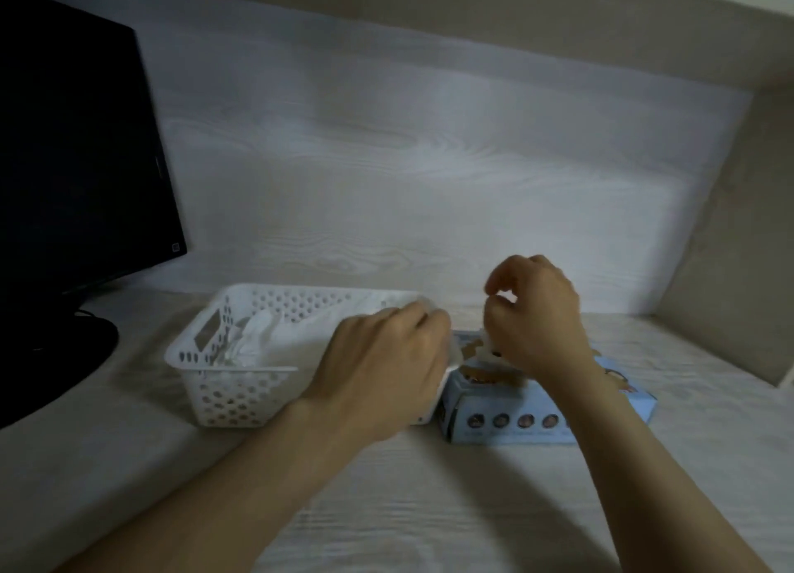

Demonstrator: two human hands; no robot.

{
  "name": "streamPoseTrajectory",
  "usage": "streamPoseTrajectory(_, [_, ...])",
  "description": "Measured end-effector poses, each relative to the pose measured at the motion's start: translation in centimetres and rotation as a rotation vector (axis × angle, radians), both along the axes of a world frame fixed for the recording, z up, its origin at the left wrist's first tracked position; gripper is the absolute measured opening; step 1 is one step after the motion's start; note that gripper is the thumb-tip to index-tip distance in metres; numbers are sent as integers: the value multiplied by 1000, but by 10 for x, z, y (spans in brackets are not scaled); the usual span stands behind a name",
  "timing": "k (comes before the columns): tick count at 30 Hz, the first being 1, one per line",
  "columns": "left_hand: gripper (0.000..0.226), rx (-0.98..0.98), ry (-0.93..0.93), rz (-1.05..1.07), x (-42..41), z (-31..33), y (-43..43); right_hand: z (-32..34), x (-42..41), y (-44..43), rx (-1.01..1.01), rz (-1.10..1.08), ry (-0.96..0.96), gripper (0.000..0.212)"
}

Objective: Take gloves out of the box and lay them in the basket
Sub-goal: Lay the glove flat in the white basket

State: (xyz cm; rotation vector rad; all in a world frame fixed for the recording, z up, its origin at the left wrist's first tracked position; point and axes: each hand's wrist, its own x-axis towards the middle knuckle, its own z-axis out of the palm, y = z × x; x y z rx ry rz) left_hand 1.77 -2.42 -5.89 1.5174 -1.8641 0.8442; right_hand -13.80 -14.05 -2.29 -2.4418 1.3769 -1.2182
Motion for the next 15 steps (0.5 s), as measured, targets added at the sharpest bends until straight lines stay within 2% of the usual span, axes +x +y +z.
streamPoseTrajectory(3, [17, 12, -44, -36, -17, -16, -9, -6, -33, -13, 79, 24, -104, 4])
streamPoseTrajectory(7, [18, 12, -90, -60, -34, -23, -19, -20, -57, -15, 173, 96, -66, 20])
streamPoseTrajectory(11, [22, 26, -150, -48, -47, -27, -30, -36, -66, -21, 110, 143, -160, 17])
streamPoseTrajectory(15, [28, 59, -172, 12, -55, -29, -33, -45, -63, -23, -12, 181, -155, 8])
